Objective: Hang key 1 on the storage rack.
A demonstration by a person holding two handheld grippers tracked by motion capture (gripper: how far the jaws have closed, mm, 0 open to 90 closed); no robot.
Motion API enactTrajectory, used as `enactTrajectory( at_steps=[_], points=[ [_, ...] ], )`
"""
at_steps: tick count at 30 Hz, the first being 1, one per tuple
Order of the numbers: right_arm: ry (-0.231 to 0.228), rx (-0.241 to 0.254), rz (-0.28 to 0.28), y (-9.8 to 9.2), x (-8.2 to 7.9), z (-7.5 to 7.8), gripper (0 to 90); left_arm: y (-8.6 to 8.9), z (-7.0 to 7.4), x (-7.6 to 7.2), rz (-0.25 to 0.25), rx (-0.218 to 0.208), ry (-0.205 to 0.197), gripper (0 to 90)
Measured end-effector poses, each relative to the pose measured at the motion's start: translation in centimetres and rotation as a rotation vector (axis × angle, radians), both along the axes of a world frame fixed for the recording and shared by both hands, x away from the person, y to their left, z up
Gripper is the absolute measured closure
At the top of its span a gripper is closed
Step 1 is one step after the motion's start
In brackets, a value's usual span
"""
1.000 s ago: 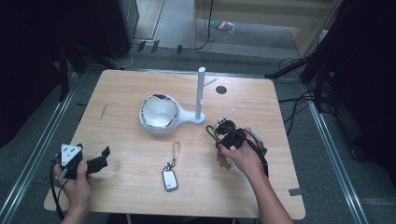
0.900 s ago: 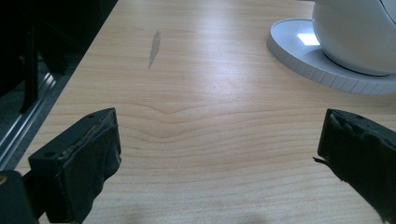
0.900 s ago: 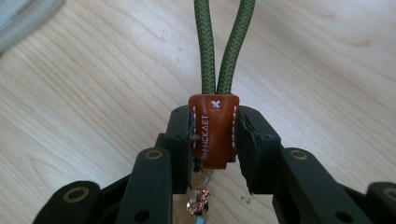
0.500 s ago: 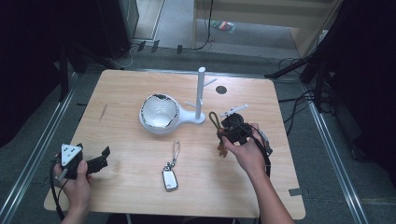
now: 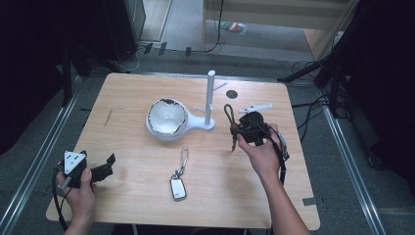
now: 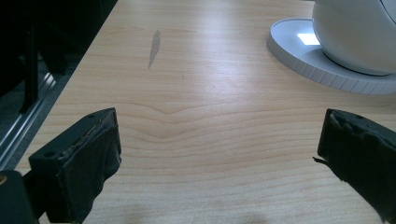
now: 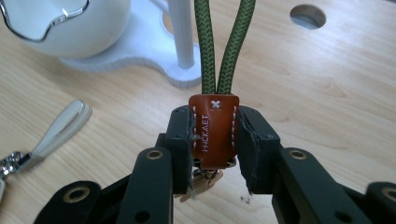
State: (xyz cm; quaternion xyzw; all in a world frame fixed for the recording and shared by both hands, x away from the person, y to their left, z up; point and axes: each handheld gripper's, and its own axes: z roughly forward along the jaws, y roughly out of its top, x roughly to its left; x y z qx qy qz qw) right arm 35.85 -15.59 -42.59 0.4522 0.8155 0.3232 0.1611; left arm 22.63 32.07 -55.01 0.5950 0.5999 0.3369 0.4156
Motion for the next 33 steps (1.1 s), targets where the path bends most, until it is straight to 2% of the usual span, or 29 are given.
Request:
enactTrajectory(
  at_steps=[2,14,21,33],
  points=[
    [-0.021,0.025,-0.014,-0.3,0.1,0.5,68.5,0.0,0.0,0.0,0.001,-0.001,-0.002,0.0],
    [-0.084,0.052,-0.061,-0.2,0.7,1.8,68.6,0.0,0.0,0.0,0.0,-0.003,-0.003,0.0],
    [-0.109,0.126,-0.067,-0.4,1.2,2.4,68.6,0.0,0.0,0.0,-0.002,-0.003,-0.001,0.0],
    [-0.126,0.133,-0.073,0.1,2.0,3.2,68.6,0.0,0.0,0.0,-0.002,-0.003,-0.001,0.0]
  ],
)
